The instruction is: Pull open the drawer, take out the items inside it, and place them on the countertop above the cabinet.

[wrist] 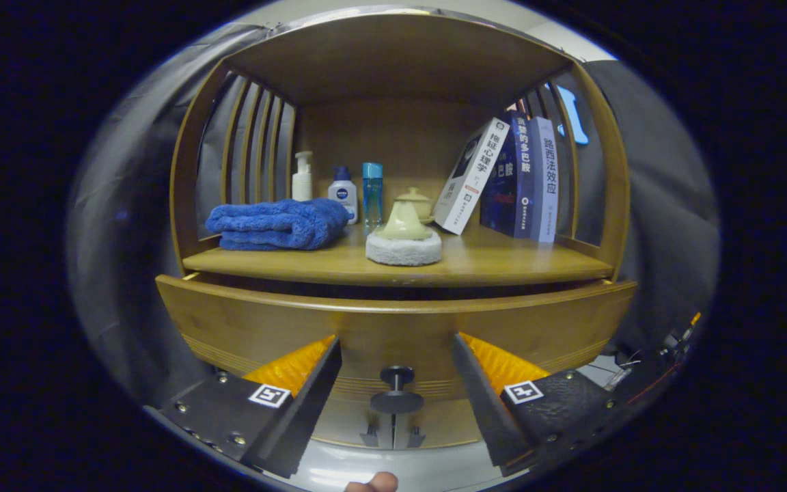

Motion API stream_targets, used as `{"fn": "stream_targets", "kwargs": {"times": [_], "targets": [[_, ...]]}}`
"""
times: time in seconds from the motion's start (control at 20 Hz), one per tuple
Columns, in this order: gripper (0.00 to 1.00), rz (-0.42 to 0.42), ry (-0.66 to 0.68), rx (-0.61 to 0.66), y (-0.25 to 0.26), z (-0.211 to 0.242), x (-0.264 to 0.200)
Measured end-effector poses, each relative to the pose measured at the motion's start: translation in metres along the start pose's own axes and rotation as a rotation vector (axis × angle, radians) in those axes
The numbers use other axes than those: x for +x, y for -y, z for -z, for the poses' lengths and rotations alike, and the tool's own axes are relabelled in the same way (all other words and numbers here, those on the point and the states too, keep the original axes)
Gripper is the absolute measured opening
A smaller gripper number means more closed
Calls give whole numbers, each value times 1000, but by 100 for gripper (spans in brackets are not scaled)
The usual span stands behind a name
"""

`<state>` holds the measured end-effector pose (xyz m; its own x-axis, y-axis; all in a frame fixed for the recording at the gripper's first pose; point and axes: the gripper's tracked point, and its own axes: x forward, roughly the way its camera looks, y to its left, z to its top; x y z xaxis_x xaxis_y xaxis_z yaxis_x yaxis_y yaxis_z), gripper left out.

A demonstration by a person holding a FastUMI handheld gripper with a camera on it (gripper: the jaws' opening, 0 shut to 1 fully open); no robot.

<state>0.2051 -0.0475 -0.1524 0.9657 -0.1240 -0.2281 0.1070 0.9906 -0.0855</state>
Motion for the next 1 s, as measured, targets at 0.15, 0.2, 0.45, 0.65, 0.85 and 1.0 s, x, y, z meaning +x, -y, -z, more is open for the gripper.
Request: {"fn": "stream_targets", "kwargs": {"times": [0.15,0.2,0.45,0.65,0.85,1.0], "targets": [[98,-14,-4,6,-1,-4,16],[98,-16,-6,2,0,-4,20],[97,-29,20,29,0,-6,23],[96,-39,34,52,0,-7,22],[96,-42,14,33,-2,-7,22],[99,-52,19,-3,-8,-17,13]]}}
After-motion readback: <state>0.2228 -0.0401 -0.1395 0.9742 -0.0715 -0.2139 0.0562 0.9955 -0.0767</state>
